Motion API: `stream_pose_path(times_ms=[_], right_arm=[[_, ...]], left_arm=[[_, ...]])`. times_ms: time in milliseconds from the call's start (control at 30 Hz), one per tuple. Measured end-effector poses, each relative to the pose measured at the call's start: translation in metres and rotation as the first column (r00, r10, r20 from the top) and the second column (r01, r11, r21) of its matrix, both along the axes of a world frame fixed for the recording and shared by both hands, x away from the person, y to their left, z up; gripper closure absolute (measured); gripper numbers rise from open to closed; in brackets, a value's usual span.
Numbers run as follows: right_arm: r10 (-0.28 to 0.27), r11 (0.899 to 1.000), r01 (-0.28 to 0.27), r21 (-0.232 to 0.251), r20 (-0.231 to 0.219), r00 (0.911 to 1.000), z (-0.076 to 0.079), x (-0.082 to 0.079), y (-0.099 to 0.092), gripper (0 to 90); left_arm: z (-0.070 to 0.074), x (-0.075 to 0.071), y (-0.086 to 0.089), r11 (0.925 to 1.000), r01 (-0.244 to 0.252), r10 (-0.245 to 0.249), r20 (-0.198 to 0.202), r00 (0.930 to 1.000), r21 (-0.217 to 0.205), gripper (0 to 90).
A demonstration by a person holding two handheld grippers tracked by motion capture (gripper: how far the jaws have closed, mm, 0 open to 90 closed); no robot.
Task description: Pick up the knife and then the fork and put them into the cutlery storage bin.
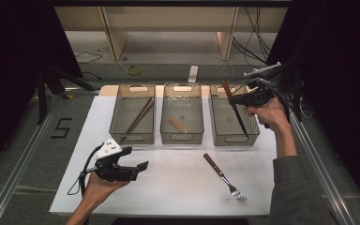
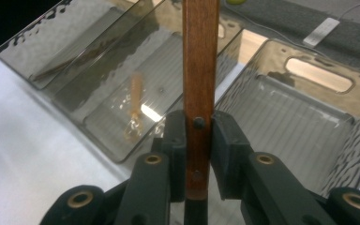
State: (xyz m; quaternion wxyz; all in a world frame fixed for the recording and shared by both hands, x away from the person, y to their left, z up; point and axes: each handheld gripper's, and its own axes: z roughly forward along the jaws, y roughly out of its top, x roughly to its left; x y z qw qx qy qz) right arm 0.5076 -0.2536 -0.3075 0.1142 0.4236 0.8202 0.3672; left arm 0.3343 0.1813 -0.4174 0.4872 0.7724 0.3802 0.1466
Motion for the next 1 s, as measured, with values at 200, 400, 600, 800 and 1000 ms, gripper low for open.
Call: stream_pose_path(times_ms=[200, 400, 600, 800, 1000], right_arm=[[-0.05, 0.999, 0.05, 0.001, 0.005, 0.9987, 0.0, 0.014, 0.0, 77.7], [-0.081, 0.997, 0.081, -0.001, 0.0, 0.9967, -0.007, 0.025, -0.002, 77.7], [-0.11, 0.994, 0.11, -0.004, -0.02, 0.9937, -0.015, 0.035, -0.004, 77.7], [-0.141, 0.99, 0.141, -0.01, -0.032, 0.9895, -0.022, 0.045, -0.006, 77.7], [-0.164, 0.986, 0.162, -0.032, -0.048, 0.9853, -0.031, 0.051, -0.007, 77.6]], left_arm=[[0.0, 0.0, 0.0, 1.0, 0.001, -0.001, 0.001, 1.0, 0.0, 15.4], [0.0, 0.0, 0.0, 1.0, 0.004, -0.004, 0.002, 1.0, 0.005, 15.4], [0.001, 0.0, 0.0, 1.0, 0.004, -0.004, 0.001, 1.0, 0.004, 15.4], [0.001, -0.001, 0.001, 1.0, 0.005, -0.005, 0.001, 1.0, 0.004, 15.4], [0.001, -0.001, 0.0, 1.0, 0.004, -0.004, 0.0, 1.0, 0.003, 15.4]])
